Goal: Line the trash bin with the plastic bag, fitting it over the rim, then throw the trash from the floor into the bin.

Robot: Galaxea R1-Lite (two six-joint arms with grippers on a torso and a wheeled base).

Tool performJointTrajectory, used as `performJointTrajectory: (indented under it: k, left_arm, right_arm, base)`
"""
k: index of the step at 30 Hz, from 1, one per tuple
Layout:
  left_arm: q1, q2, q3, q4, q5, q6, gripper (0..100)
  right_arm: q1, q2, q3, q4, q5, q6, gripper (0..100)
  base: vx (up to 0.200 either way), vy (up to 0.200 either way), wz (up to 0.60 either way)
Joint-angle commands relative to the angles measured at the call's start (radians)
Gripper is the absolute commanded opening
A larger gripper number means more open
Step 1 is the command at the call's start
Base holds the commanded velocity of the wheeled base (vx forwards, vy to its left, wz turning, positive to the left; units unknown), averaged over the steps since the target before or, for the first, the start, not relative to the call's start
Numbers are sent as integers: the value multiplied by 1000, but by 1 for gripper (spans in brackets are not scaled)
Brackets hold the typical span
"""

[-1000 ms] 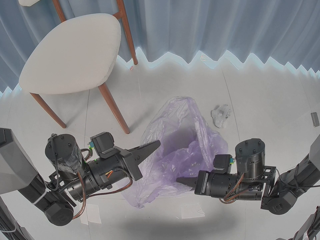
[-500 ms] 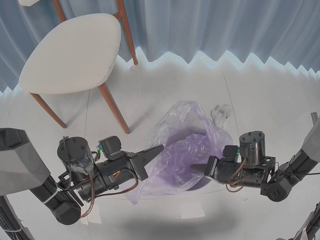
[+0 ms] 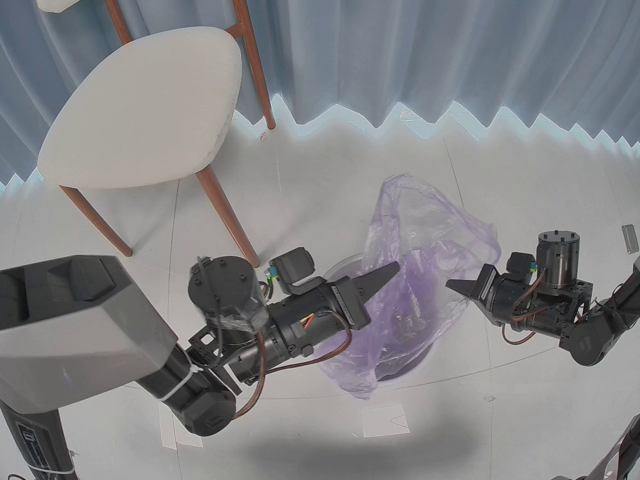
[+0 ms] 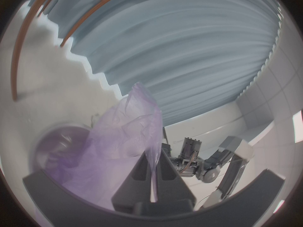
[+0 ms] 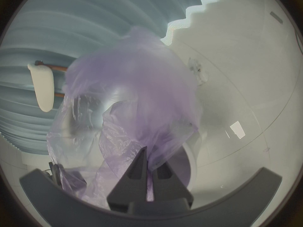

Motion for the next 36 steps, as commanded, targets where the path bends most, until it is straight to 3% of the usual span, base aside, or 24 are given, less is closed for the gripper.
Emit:
performJointTrajectory:
  k: [1,8,16,23,28,36]
  left_arm:
    - [-44,97,-60,-3,-1,-123,0]
    - [-31,162,-138,-5,-4,-131,0]
    - [30,143,-104,-5,13,-94,0]
    - [41,126,-116,-5,100,-92,0]
    - [75,79,-113,-5,97,-91,0]
    - [199,-49,-115,-3,62,-94,0]
  right_arm:
    - [-92,-83,10,-3,27,-7,0]
    - [-142,-129,-5,8,101,-5,0]
    - [-95,-82,15,5,102,5,0]
    - [-34,-37,-37,5,101,18,0]
    - [-29,4,-82,5,98,16,0]
    - [-41,102,-142,-57,47,-18,0]
  base:
    - [0,0,0]
    - [0,0,0]
    - [0,0,0]
    - [-114,0,0]
    - [-200,0,0]
    - [0,0,0]
